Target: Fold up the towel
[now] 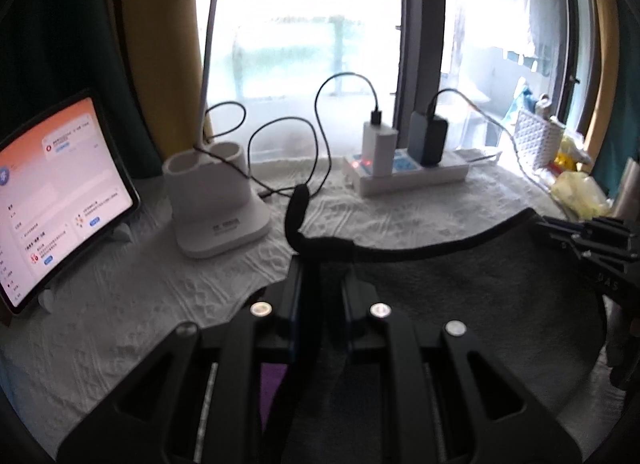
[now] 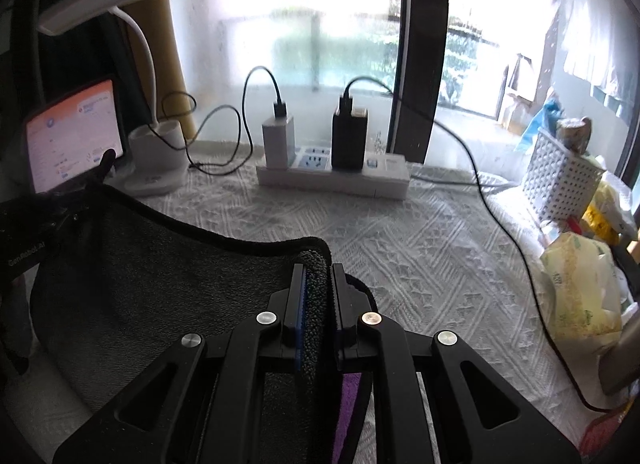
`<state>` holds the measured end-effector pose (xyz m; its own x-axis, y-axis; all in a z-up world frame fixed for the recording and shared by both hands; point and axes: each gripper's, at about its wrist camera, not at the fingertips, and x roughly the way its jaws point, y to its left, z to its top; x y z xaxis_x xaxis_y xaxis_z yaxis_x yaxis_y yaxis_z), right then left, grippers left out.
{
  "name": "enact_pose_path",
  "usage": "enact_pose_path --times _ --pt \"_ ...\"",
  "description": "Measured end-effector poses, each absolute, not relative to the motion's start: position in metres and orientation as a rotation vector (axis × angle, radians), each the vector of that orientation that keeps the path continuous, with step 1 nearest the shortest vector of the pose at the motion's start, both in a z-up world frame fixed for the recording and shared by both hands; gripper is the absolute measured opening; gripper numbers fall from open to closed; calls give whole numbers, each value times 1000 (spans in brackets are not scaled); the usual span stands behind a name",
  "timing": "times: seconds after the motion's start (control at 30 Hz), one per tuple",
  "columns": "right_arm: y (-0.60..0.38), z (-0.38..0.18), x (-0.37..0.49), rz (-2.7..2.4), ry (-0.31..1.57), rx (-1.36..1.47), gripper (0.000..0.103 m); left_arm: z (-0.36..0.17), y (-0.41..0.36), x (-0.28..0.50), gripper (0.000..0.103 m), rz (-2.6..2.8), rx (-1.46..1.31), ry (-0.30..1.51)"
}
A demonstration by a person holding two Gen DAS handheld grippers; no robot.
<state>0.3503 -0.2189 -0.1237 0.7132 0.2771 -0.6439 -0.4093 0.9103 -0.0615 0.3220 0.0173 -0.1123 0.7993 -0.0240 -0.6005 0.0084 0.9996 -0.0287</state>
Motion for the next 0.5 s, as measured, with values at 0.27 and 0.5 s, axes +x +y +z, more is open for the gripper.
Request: enact_pose_path --times 0.27,0.5 --pt "-217 -139 365 355 723 -206 12 -133 10 342 18 -3 -2 719" --pt "-215 -149 372 324 760 -218 12 -142 19 351 20 34 -44 778"
